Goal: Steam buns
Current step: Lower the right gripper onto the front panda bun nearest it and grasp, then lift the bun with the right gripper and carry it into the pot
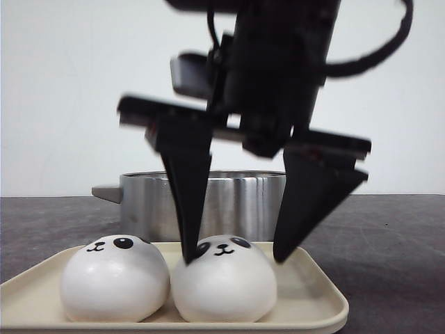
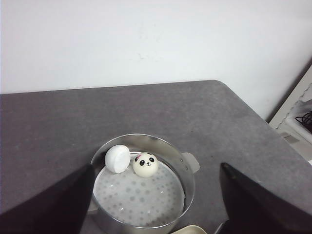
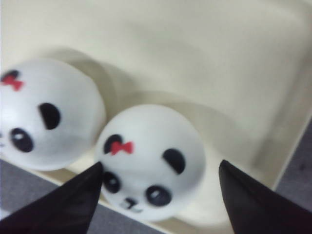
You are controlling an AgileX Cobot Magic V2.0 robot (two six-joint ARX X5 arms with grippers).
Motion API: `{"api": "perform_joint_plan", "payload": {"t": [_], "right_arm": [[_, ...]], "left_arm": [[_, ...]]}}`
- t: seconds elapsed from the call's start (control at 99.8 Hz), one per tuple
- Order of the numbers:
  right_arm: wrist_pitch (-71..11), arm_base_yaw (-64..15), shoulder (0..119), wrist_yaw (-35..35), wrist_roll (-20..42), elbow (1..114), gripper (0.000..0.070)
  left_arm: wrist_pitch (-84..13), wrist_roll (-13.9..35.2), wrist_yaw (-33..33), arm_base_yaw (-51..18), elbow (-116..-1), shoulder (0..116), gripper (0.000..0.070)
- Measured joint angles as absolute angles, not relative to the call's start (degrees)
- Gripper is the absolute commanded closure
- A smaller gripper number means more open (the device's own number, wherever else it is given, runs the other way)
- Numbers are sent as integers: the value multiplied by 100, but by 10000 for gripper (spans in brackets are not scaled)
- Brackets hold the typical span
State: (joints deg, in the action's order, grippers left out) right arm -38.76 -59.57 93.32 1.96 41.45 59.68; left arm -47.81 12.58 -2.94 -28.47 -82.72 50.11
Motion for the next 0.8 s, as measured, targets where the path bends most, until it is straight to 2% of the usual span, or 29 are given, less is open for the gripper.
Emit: {"api": "perform_joint_plan", "payload": {"t": [0.11, 0.14, 0.17, 0.231, 0.271, 0.551, 0.802], "right_arm": [[-3913, -5957, 9533, 145, 4145, 5972, 233], [-3922, -5957, 9592, 137, 4145, 5968, 271], [-3920, -5957, 9644, 115, 4145, 5966, 374], [-3927, -5955, 9701, 106, 4165, 5959, 700], [-3929, -5957, 9703, 115, 4169, 5959, 676], [-3977, -6029, 9056, 550, 4117, 6147, 683], [-3166, -5756, 8224, 897, 3308, 7585, 686]], "left_arm": [[-4783, 1262, -294, -2864, -8272, 5013, 230], [-4781, 1262, -294, -2864, -8272, 5013, 230], [-4783, 1262, -294, -2864, -8272, 5013, 230], [-4786, 1262, -294, -2864, -8272, 5013, 230], [-4792, 1262, -294, -2864, -8272, 5013, 230], [-4875, 1262, -294, -2864, -8272, 5013, 230], [-4856, 1262, -294, -2864, -8272, 5019, 230]]}}
